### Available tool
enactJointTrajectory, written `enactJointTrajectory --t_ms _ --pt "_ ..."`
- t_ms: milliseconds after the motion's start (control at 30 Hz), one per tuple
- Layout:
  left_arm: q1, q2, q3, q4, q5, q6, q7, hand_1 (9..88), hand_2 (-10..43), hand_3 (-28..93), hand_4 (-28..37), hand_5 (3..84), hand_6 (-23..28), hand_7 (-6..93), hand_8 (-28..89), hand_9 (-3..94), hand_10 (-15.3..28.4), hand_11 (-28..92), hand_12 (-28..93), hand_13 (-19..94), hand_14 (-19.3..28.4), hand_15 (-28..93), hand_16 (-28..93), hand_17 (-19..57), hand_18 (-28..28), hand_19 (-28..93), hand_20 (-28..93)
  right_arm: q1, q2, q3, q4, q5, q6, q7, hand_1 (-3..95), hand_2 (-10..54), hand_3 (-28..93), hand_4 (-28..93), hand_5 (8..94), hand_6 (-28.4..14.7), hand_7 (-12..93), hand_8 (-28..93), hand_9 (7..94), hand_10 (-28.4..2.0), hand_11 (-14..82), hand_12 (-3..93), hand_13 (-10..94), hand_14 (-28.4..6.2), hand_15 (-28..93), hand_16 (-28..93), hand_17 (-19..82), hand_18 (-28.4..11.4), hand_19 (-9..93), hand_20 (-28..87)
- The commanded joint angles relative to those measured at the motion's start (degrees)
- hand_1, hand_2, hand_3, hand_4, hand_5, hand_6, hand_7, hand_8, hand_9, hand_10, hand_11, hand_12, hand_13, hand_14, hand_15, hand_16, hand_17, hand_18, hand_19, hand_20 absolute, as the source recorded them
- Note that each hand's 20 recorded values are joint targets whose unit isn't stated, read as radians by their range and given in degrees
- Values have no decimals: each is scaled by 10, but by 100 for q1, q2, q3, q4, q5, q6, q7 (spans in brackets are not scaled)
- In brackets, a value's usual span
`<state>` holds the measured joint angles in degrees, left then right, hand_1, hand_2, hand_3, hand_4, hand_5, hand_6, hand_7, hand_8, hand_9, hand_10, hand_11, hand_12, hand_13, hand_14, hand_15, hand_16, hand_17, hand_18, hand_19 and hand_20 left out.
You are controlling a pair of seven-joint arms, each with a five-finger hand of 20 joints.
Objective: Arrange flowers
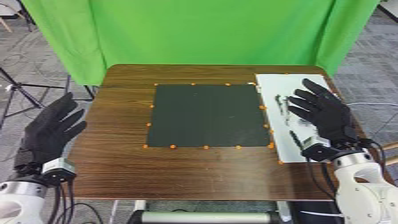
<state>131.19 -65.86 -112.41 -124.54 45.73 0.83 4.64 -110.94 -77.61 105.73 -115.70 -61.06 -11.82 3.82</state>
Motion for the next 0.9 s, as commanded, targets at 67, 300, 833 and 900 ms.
enactJointTrajectory --t_ms 67,300,833,900 --pt "-42 -35 116 15 22 18 17 242 -57 694 -283 228 14 236 -116 185 93 163 183 154 117 199 63 -97 180 386 89 -61 -111 14 -62 13 9 -2 159 0 833 -246 334 -38 202 -119 371 -140 103 232 346 -119 87 336 74 -192 338 232" --pt "-36 -65 142 21 17 1 -1 243 -57 696 -283 228 14 238 -117 185 93 164 183 154 117 200 62 -97 180 388 90 -156 -131 65 -141 -11 -7 -6 161 0 833 -246 334 -37 202 -119 371 -140 104 231 344 -118 88 336 73 -192 342 233" --pt "104 -89 73 17 -16 100 0 241 -54 695 -283 230 15 241 -118 186 94 165 182 156 118 205 61 -98 180 391 92 -119 539 -248 -431 -3760 963 -21 438 -55 511 -282 447 -4 343 -190 525 -118 266 215 493 -76 343 229 124 -179 471 260" --pt "193 -125 32 -15 -12 77 -12 239 -55 697 -283 232 15 240 -119 187 95 165 181 156 118 206 62 -98 180 391 92 -224 726 -352 -484 -4954 1368 -66 573 -51 279 -255 489 11 380 -199 568 -107 331 235 543 -68 454 209 157 -166 562 314"
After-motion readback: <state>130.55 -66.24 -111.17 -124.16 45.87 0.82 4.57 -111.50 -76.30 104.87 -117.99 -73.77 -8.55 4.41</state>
